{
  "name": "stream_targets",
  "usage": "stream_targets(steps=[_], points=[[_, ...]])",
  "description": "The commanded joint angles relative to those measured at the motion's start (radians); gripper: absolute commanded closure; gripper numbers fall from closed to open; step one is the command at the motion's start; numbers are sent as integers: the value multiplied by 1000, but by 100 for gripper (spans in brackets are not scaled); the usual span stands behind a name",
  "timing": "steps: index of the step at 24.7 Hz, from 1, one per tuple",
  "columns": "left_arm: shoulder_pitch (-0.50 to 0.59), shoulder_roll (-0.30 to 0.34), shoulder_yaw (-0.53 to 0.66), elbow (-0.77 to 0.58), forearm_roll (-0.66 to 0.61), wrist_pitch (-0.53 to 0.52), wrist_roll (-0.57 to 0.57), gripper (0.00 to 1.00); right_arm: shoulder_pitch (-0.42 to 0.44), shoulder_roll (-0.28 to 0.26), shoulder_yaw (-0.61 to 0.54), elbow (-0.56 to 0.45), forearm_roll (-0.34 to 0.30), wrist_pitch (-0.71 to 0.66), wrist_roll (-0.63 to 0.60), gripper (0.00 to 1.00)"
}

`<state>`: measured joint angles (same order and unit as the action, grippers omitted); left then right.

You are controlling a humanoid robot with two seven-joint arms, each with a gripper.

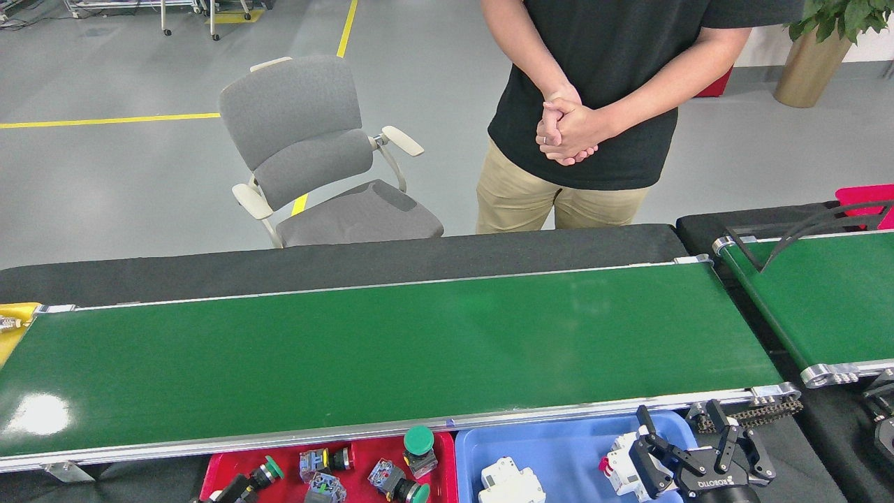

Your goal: Pick switch part from conveyor to tray

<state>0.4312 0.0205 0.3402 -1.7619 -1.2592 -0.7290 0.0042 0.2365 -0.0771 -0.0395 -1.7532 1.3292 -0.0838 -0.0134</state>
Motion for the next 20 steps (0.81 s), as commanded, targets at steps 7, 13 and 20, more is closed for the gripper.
stream_targets(steps=[7,13,20], points=[[-8,1,180,-13,-106,427,14,0,7,5,-3,-12,-1,1,-3,0],[-75,73,160,-4,-95,404,14,0,7,10,-3,-12,-1,1,-5,0],[-124,165,95,38,-69,367,14,0,18,11,-7,-12,-1,1,-5,0]])
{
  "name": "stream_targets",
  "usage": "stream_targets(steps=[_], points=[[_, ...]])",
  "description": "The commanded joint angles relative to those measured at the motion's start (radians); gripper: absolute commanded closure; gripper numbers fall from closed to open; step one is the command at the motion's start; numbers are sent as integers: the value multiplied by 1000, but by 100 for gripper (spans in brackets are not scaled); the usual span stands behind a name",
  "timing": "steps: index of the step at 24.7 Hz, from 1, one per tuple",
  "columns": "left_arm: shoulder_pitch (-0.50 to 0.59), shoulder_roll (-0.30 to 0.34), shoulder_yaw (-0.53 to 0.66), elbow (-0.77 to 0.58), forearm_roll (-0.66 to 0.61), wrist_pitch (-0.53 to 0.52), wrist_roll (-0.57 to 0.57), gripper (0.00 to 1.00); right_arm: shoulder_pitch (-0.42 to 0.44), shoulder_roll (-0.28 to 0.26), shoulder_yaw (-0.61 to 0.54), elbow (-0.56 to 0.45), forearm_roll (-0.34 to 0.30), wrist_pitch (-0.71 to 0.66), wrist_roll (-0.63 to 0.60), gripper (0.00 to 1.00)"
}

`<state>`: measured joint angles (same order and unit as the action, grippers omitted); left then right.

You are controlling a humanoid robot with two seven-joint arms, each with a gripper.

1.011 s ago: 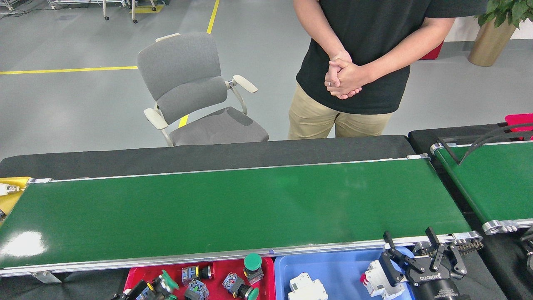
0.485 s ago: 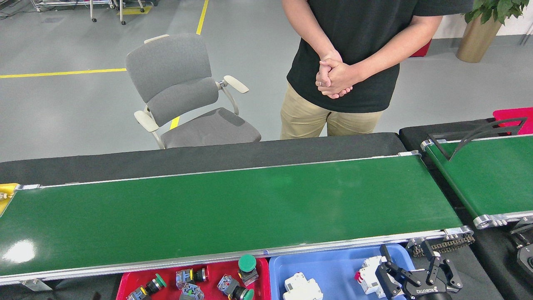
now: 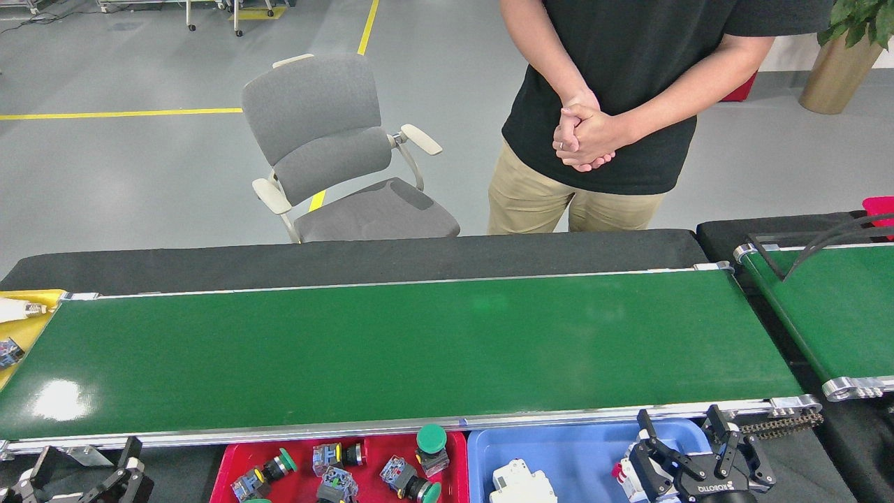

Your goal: Pick switch part from conveyor to tray

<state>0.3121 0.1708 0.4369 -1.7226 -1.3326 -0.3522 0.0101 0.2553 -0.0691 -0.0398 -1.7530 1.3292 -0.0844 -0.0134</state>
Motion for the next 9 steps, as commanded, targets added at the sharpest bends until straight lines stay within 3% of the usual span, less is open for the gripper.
stream_targets(steps=[1,9], points=[[-4,16,-3,0,4,-10,8,0,-1,3,-6,-13,-1,2,-5,0],[30,15,9,-2,-2,-10,7,0,16,25,-8,-17,-1,2,-7,0]])
